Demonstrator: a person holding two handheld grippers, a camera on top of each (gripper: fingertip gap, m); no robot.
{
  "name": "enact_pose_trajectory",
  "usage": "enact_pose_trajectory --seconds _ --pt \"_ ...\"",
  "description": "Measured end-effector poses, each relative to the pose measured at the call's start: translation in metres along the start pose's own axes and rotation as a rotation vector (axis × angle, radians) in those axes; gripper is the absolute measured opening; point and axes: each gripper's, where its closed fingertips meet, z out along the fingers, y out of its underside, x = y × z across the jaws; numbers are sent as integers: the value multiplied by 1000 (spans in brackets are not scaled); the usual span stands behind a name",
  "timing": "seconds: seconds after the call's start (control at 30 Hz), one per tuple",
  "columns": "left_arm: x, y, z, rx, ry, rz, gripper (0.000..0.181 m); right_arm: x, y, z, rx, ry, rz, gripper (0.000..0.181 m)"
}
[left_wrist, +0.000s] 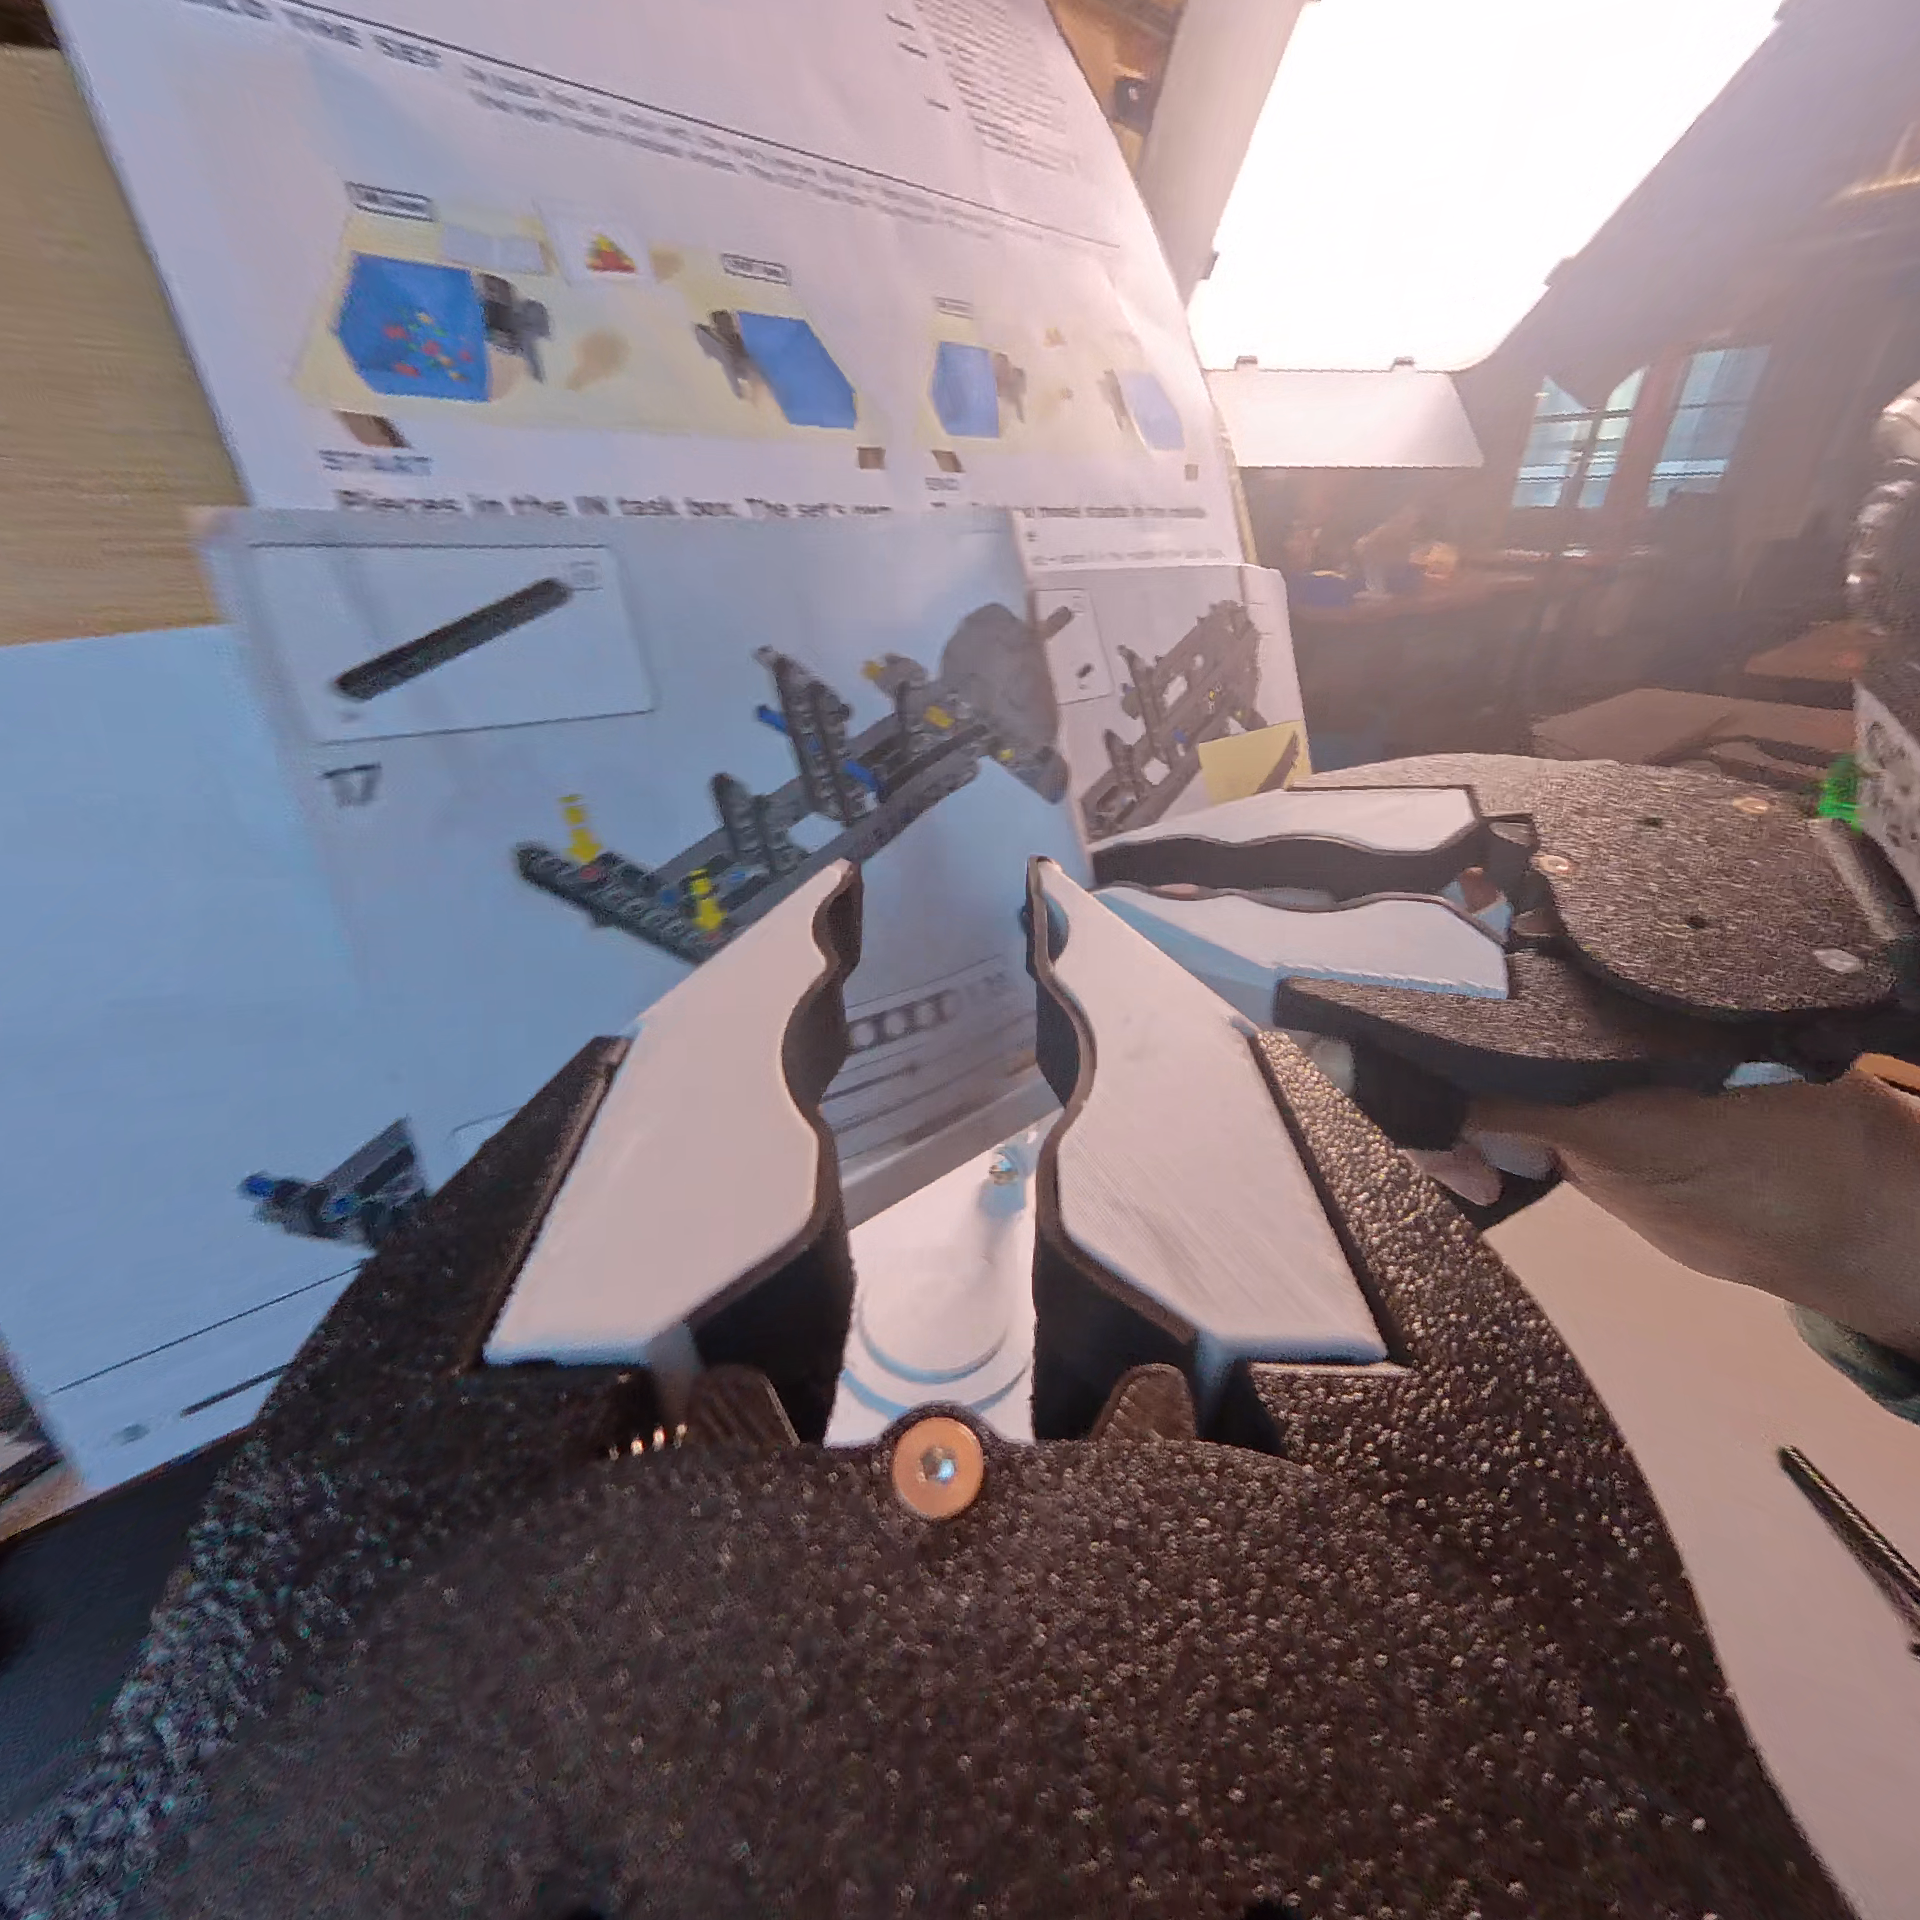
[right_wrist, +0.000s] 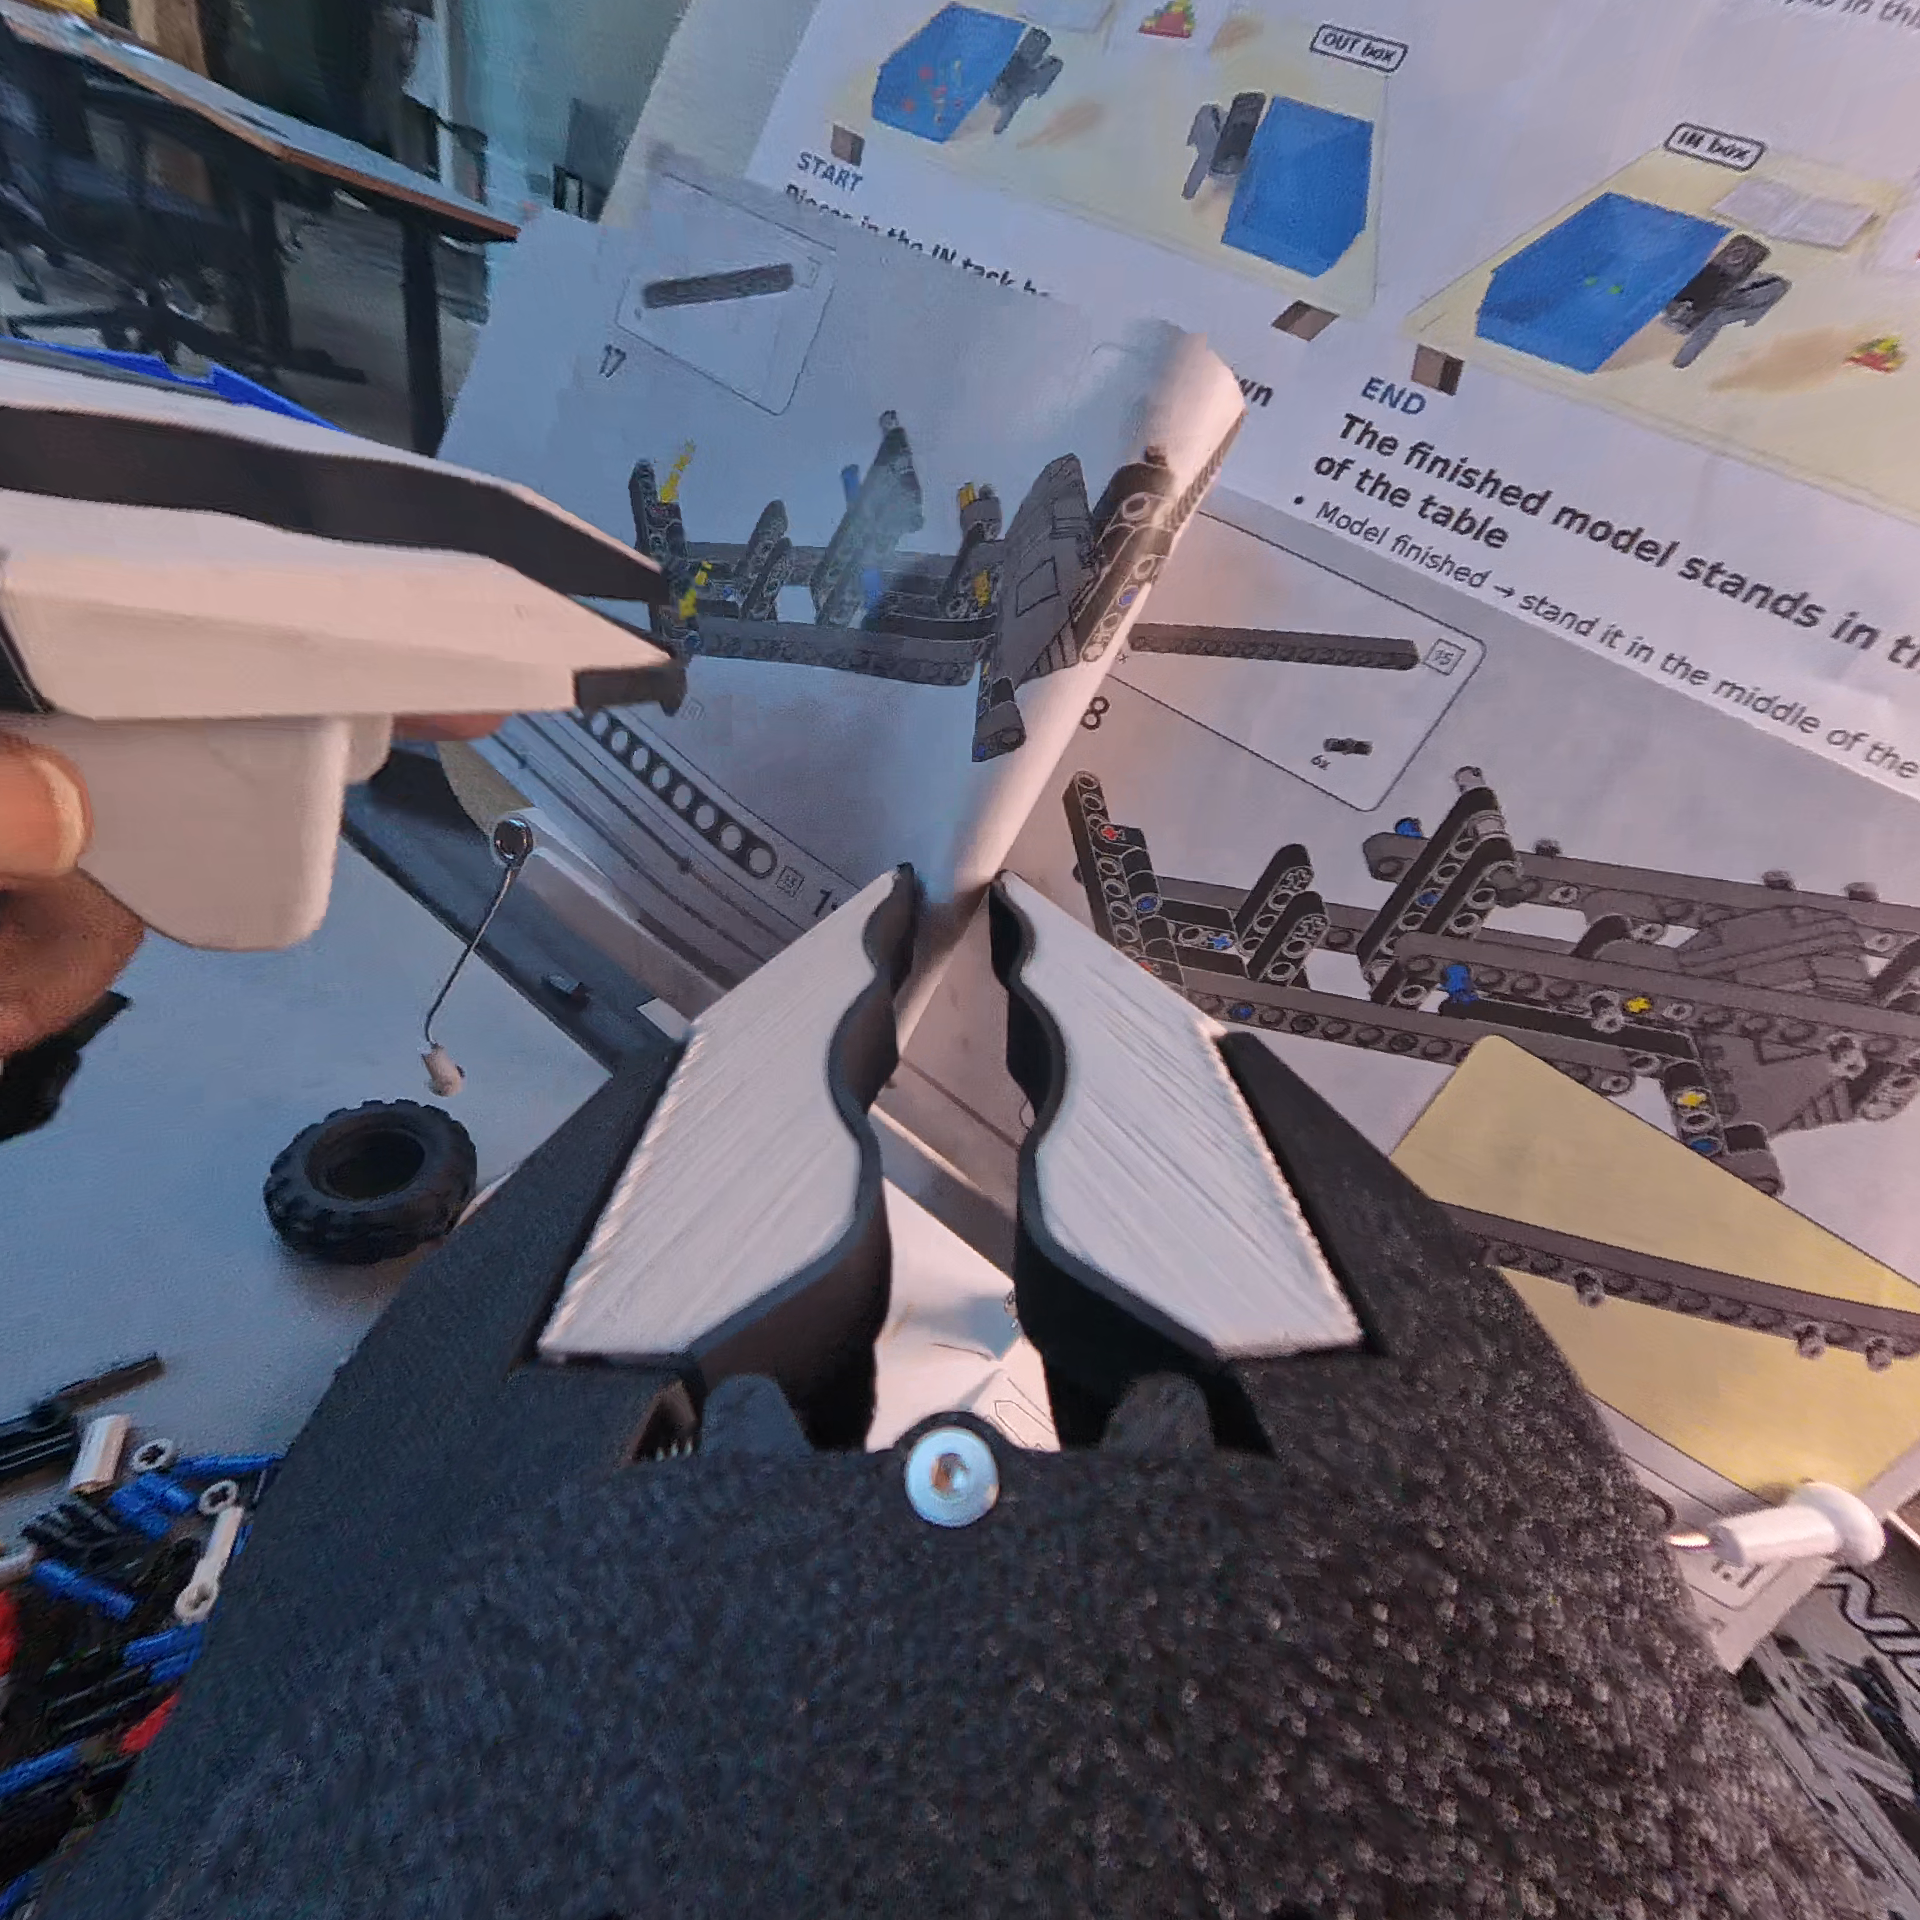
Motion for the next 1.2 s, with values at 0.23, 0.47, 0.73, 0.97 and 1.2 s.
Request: enact_pose_trajectory --seconds 0.23,0.47,0.73,0.97,1.2 --pt "-65 -4 -25 26 -214 -62 73 14 2 -10 56 -13 155 5" --pt "-21 -11 -12 11 13 -106 0 18 2 -11 44 -10 126 12" --pt "70 -18 -1 32 176 188 0 46 -69 -98 396 -122 441 59" --pt "133 21 35 -61 293 309 7 44 -38 -92 52 -123 343 32" --pt "106 18 20 -82 258 236 17 113 -1 -88 1 27 352 0"
